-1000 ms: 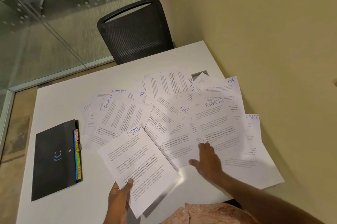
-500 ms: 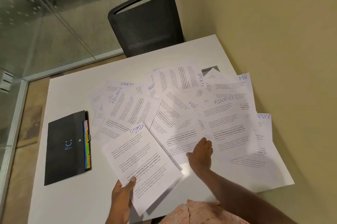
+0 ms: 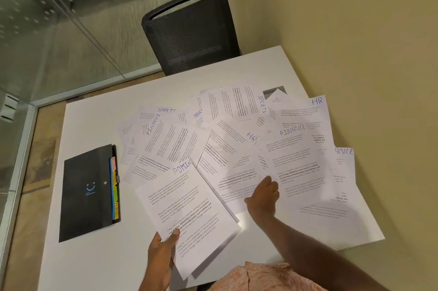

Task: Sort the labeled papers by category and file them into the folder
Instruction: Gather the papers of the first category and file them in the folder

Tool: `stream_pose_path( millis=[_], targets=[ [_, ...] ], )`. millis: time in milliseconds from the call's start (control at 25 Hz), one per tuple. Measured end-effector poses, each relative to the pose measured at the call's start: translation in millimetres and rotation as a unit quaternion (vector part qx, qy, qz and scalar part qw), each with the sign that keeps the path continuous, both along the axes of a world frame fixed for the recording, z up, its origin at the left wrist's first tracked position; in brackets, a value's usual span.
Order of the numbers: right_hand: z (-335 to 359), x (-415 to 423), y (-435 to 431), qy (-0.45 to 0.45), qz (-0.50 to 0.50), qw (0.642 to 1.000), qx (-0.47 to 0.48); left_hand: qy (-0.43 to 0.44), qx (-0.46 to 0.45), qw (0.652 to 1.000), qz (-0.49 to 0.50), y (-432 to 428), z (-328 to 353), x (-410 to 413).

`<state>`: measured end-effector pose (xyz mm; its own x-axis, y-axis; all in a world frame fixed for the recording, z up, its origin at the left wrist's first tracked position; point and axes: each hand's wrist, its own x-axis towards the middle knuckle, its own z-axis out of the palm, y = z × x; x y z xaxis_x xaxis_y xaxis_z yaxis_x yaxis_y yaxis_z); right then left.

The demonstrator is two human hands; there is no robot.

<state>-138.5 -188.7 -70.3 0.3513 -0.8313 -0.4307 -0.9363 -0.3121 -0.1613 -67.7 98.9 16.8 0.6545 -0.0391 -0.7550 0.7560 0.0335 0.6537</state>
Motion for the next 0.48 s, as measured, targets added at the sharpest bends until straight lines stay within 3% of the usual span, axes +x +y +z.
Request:
stream_pose_path(
  millis=[120,480],
  targets=[
    [2,0,2,-0.032,-0.012,0.999,0.016,0.003,0.004,1.000,0.002,1,0,-1],
    [19,0,-1,-0.012,-0.003,1.000,0.022,0.004,0.019,1.000,-0.004,0,-3,-3]
  ],
)
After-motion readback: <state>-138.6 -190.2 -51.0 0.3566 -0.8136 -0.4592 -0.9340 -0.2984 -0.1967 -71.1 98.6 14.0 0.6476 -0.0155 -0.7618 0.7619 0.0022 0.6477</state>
